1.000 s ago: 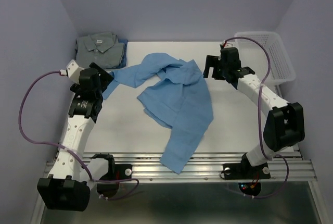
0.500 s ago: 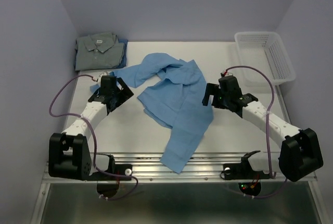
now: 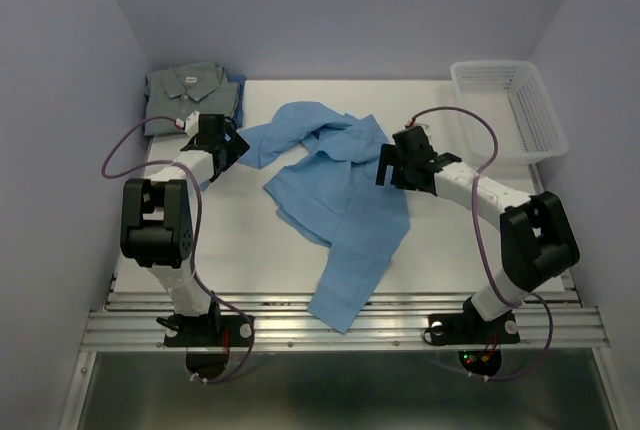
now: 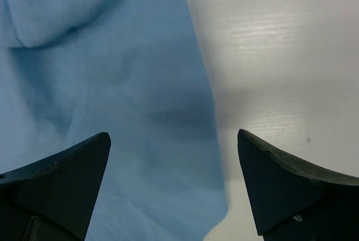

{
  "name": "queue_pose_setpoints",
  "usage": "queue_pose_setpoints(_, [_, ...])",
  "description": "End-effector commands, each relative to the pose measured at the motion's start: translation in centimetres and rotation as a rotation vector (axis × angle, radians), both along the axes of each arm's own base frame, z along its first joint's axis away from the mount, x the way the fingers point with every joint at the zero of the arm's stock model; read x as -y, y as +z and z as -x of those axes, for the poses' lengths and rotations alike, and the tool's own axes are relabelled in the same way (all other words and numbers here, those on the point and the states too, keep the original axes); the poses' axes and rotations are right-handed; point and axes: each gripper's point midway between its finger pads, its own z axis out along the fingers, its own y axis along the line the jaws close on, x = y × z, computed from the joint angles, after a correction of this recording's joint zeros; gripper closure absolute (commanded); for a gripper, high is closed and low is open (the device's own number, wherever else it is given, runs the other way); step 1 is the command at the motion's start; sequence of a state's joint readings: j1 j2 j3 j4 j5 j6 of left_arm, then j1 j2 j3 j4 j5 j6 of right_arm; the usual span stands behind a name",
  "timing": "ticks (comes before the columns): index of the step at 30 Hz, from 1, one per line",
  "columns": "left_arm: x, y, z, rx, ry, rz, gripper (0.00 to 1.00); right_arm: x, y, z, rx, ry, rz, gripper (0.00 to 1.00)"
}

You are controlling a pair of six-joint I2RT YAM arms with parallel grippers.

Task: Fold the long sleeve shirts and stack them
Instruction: Flatten the shirt out

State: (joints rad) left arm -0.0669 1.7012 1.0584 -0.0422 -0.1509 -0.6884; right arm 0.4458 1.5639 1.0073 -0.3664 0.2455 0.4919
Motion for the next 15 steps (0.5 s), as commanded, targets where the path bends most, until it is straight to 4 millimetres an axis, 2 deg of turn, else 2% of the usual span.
queue_pose_setpoints(1, [-2.2, 0.5, -3.2, 0.040, 0.053, -0.030, 0.01, -1.6, 5.5, -6.7, 0.183, -0.060, -0.025, 0.00])
queue_pose_setpoints(2, [-2.4, 0.1, -3.4, 0.033, 0.054, -0.031, 0.01, -1.8, 6.0, -7.5, 0.194, -0.069, -0.025, 0.00])
queue_pose_setpoints(3, [-2.7, -0.4, -4.0, 0.027, 0.062, -0.036, 0.01, -2.5, 7.2, -9.1, 0.220, -0.090, -0.048, 0.00])
queue_pose_setpoints(5, [-3.2, -0.8, -4.5, 0.017, 0.070, -0.056, 0.01, -2.8, 7.8, -10.4, 0.229, -0.112, -0.043, 0.00])
queue_pose_setpoints(6, [-3.3, -1.3, -4.8, 0.002, 0.076, -0.066, 0.01, -2.5, 6.8, -11.3, 0.216, -0.147, -0.012, 0.00])
queue_pose_setpoints(7, [-3.4, -1.5, -5.0, -0.001, 0.077, -0.066, 0.01, -2.4, 6.9, -12.0, 0.217, -0.173, 0.001, 0.00])
queue_pose_setpoints(8, [-3.5, -1.6, -5.2, -0.001, 0.079, -0.065, 0.01, -2.6, 8.5, -13.1, 0.233, -0.185, 0.004, 0.00])
queue_pose_setpoints(9, [-3.5, -2.3, -5.4, -0.012, 0.075, -0.060, 0.01, -2.4, 8.8, -13.9, 0.244, -0.200, 0.027, 0.00])
queue_pose_setpoints(13, [-3.0, -2.0, -7.4, 0.012, 0.041, -0.045, 0.01, -3.3, 8.9, -16.6, 0.268, -0.185, 0.054, 0.00])
queue_pose_setpoints(15, [-2.5, -2.0, -7.9, 0.018, 0.013, -0.027, 0.05, -4.0, 8.8, -18.1, 0.280, -0.170, 0.057, 0.00])
